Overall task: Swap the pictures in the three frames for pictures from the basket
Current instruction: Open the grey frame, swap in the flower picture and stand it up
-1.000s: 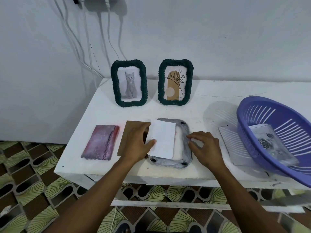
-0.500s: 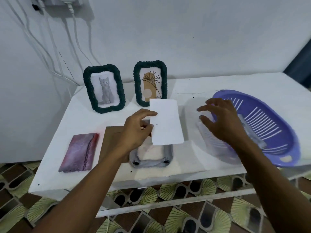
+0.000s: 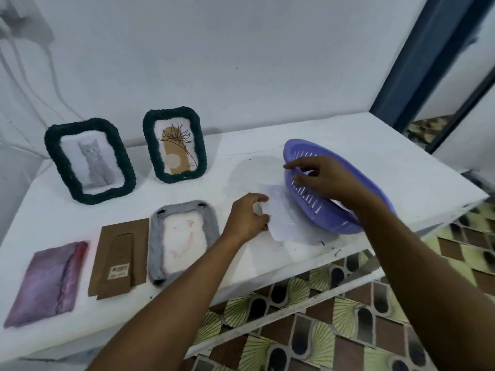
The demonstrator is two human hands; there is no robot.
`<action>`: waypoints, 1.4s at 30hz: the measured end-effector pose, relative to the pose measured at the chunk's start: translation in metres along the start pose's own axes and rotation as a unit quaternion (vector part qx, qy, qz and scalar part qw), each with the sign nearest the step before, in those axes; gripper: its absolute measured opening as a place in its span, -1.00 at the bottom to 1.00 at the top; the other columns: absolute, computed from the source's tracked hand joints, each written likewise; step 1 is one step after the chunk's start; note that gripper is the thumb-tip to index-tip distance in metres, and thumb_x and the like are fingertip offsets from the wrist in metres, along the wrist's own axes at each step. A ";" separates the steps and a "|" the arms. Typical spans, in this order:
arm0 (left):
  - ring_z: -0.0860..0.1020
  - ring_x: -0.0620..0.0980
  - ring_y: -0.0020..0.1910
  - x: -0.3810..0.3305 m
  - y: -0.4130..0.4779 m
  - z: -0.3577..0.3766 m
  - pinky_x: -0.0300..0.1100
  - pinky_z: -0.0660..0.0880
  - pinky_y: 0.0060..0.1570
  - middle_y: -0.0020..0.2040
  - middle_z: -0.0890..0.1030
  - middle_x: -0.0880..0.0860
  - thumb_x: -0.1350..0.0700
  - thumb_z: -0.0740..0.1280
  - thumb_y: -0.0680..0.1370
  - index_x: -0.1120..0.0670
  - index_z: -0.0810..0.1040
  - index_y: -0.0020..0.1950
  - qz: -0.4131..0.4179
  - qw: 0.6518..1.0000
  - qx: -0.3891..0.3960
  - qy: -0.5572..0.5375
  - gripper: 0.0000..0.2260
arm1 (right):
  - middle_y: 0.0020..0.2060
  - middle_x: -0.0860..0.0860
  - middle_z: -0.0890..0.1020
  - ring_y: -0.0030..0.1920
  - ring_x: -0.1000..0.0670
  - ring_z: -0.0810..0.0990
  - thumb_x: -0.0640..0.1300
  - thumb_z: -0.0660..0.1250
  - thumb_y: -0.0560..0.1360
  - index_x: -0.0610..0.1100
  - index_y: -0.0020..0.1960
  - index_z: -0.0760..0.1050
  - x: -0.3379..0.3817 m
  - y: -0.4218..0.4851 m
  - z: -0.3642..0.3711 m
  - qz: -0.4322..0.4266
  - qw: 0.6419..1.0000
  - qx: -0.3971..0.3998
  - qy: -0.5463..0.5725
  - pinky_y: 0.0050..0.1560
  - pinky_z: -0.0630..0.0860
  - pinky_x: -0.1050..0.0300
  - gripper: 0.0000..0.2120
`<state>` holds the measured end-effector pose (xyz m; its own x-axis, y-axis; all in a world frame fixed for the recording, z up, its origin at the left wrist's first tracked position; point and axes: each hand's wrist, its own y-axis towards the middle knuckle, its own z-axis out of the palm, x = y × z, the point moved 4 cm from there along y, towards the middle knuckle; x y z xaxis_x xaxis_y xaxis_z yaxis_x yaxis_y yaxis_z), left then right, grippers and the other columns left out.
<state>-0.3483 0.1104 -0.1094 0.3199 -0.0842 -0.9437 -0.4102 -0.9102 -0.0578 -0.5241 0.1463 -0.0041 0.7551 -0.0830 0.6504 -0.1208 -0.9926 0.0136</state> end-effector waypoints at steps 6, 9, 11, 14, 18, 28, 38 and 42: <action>0.61 -0.09 -0.37 0.007 0.007 0.026 -0.10 0.65 -0.22 0.07 0.55 0.04 0.31 0.45 0.44 0.11 0.53 0.25 -0.034 0.999 0.007 0.029 -0.60 | 0.07 0.14 0.61 0.02 0.15 0.56 -0.11 0.35 0.53 0.08 0.21 0.58 -0.006 -0.002 0.018 -0.024 0.999 0.002 0.037 0.03 0.43 0.22 -0.73; 0.65 0.04 -0.39 0.008 0.005 0.022 0.00 0.65 -0.20 -0.03 0.63 0.09 0.25 0.46 0.43 0.10 0.51 0.28 -0.027 0.999 0.006 0.043 -0.57 | 0.05 0.11 0.63 -0.05 0.15 0.62 -0.09 0.31 0.56 0.11 0.25 0.56 -0.016 -0.002 0.028 -0.028 0.997 0.024 0.064 -0.03 0.57 0.22 -0.72; 0.66 0.08 -0.39 0.006 0.002 0.015 0.00 0.65 -0.25 -0.03 0.62 0.07 0.23 0.46 0.44 0.07 0.51 0.27 -0.026 0.999 -0.016 0.037 -0.59 | 0.03 0.02 0.66 -0.10 0.09 0.67 -0.13 0.28 0.58 0.08 0.28 0.52 -0.028 0.001 0.029 -0.001 0.994 0.015 0.107 -0.08 0.64 0.16 -0.70; 0.65 0.10 -0.26 0.002 0.001 0.002 -0.03 0.64 -0.24 0.11 0.57 0.04 0.18 0.41 0.51 -0.01 0.53 0.26 0.015 0.996 -0.079 0.031 -0.67 | 0.05 -0.06 0.67 -0.08 0.00 0.66 -0.15 0.33 0.55 -0.01 0.28 0.50 -0.054 0.010 0.018 0.041 0.998 -0.047 0.001 -0.06 0.63 0.06 -0.70; 0.59 -0.17 -0.07 -0.019 0.000 -0.002 -0.17 0.59 -0.06 0.18 0.52 -0.13 0.03 0.32 0.57 -0.07 0.47 0.34 0.098 0.991 -0.079 0.045 -0.67 | 0.08 -0.07 0.64 0.03 -0.08 0.60 0.04 0.48 0.41 -0.07 0.23 0.53 -0.072 0.017 0.027 0.077 0.980 0.021 -0.183 0.05 0.55 0.04 -0.56; 0.54 -0.05 0.13 -0.032 0.003 0.007 -0.12 0.59 0.07 0.34 0.45 -0.01 0.04 0.47 0.46 0.01 0.54 0.30 0.158 0.978 -0.045 0.125 -0.59 | 0.03 -0.09 0.67 -0.03 -0.10 0.62 -0.18 0.45 0.41 -0.09 0.17 0.59 -0.075 0.025 0.034 0.076 0.974 0.023 -0.212 0.05 0.58 0.00 -0.67; 0.57 -0.11 0.00 -0.035 0.001 -0.020 -0.33 0.51 -0.06 0.23 0.48 -0.04 0.22 0.37 0.53 0.00 0.56 0.23 0.166 0.983 -0.065 0.039 -0.71 | -0.08 -0.08 0.64 -0.25 -0.02 0.60 -0.11 0.56 0.33 -0.09 0.04 0.59 -0.061 0.032 0.007 0.085 0.990 -0.038 -0.108 -0.28 0.47 0.17 -0.69; 0.57 -0.20 -0.04 -0.034 -0.007 -0.045 -0.48 0.43 -0.09 0.23 0.54 -0.02 0.17 0.35 0.55 -0.01 0.52 0.29 0.125 0.989 -0.076 0.003 -0.68 | -0.18 -0.06 0.67 -0.29 0.00 0.57 -0.20 0.49 0.40 -0.05 0.17 0.55 -0.020 0.032 -0.004 0.030 0.995 -0.090 -0.033 -0.15 0.57 0.07 -0.64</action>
<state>-0.3181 0.1010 -0.0618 0.2301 -0.3156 -0.9206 -0.3434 -0.9114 0.2266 -0.5457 0.1167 -0.0139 0.7832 -0.1537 0.6025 -0.2761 -0.9541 0.1155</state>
